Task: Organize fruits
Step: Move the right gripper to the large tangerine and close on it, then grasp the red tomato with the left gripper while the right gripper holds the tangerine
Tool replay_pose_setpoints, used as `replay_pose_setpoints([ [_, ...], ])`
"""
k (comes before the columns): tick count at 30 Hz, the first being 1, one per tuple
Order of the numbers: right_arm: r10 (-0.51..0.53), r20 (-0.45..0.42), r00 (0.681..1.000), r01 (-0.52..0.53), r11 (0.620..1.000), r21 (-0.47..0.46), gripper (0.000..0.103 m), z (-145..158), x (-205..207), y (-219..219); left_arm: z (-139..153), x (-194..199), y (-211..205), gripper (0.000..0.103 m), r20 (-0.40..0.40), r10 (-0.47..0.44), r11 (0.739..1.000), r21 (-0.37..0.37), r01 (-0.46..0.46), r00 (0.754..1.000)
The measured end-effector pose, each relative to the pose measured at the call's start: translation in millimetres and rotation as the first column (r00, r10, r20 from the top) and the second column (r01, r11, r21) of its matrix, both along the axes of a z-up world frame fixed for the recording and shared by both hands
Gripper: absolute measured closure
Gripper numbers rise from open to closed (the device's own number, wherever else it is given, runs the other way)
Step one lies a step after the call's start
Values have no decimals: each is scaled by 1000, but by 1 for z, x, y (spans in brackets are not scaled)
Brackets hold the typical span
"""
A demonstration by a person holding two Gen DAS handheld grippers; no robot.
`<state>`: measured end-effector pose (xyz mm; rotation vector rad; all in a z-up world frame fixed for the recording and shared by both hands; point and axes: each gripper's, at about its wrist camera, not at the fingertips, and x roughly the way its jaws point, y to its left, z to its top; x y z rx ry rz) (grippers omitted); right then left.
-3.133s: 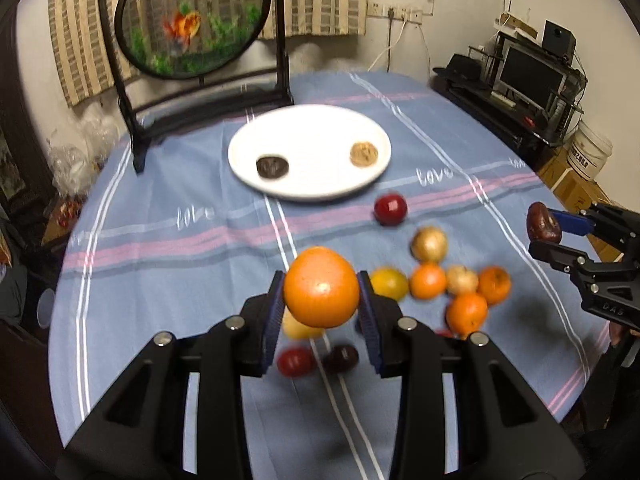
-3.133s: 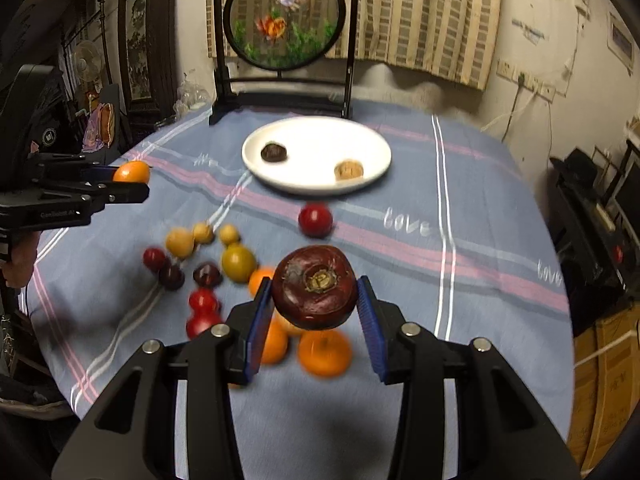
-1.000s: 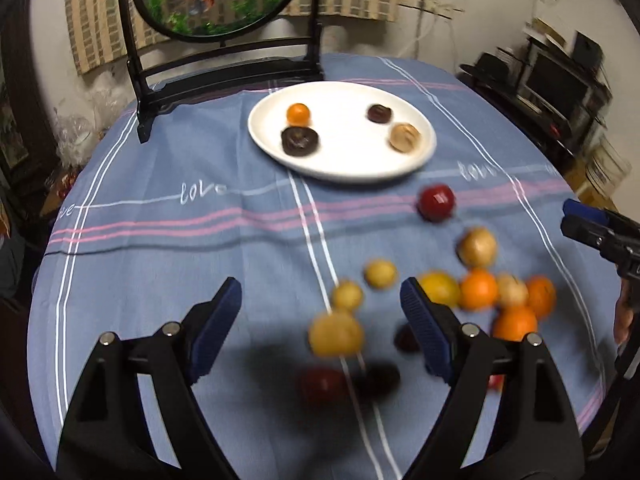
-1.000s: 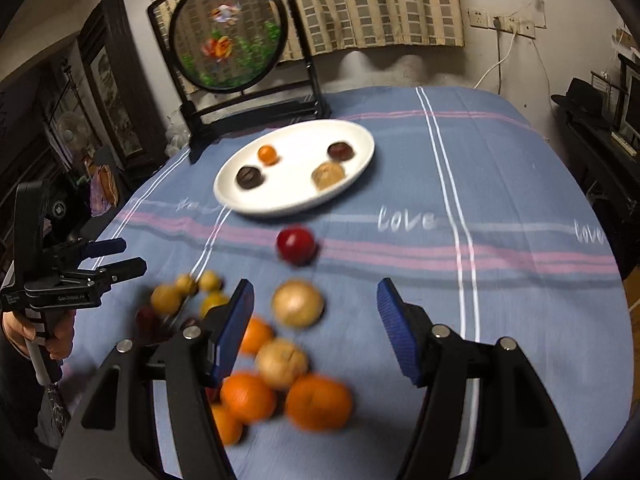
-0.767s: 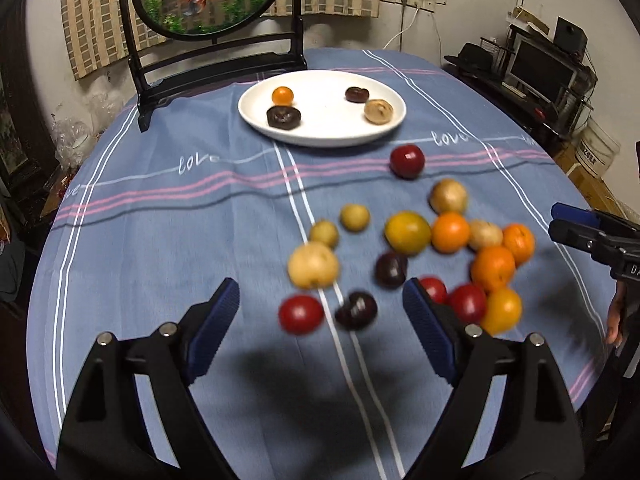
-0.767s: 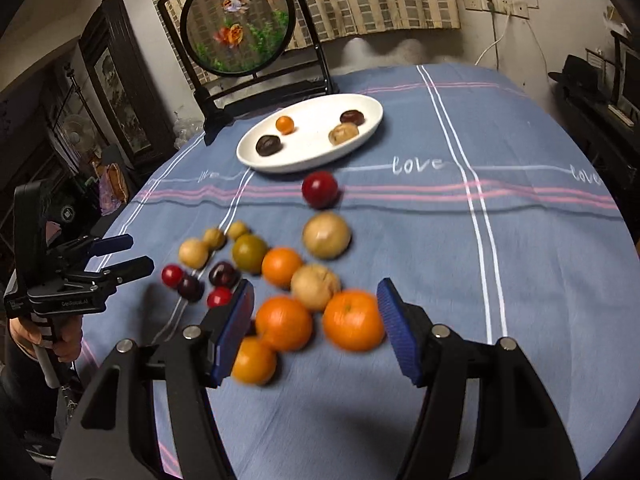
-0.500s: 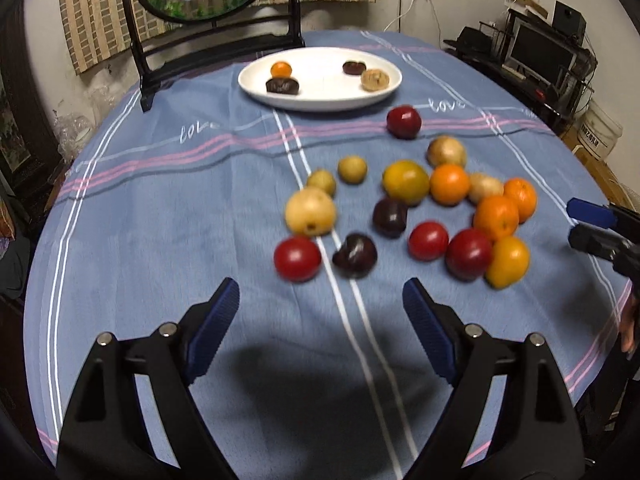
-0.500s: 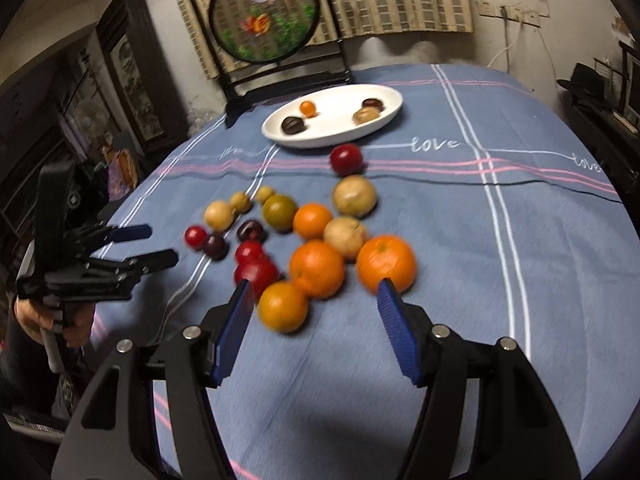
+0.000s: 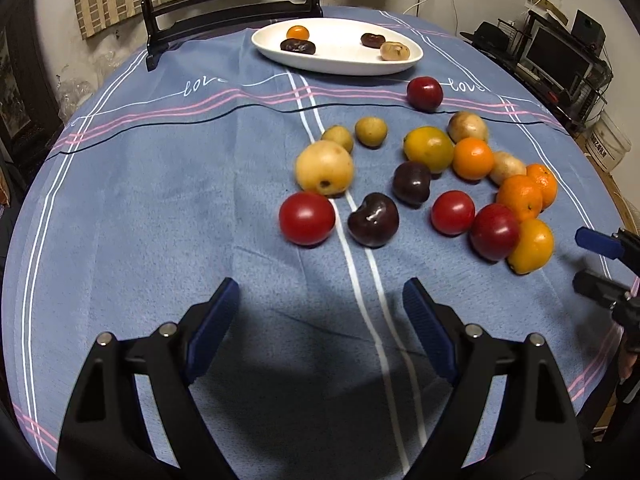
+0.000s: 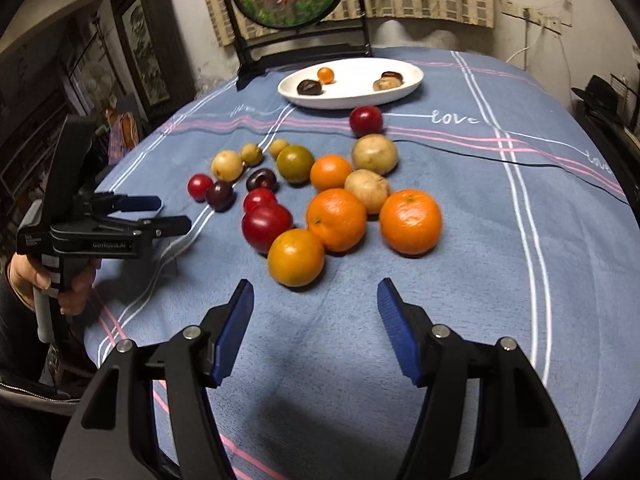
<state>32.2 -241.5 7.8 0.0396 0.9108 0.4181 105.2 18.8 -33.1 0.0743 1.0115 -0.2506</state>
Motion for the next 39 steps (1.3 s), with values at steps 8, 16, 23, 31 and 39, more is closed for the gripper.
replay_pose_setpoints([
  [8, 23, -49, 999, -25, 999, -47, 38, -13, 15, 23, -5, -2, 2, 18, -10, -3, 1000, 0, 3, 1000],
  [16, 33, -58, 998, -37, 996, -81, 40, -16, 27, 39, -6, 1, 11, 18, -8, 9, 1000, 4, -9, 1000],
  [23, 6, -91, 996, -13, 998, -68, 63, -23, 37, 36, -7, 5, 17, 18, -14, 15, 1000, 12, -15, 1000],
  [31, 16, -99, 995, -20, 999, -35, 63, -21, 23, 23, -12, 25, 15, 18, -23, 19, 999, 29, -19, 1000],
  [39, 20, -100, 995, -23, 999, -24, 63, -20, 15, 18, -14, 38, 10, 23, -12, 18, 999, 51, -17, 1000],
])
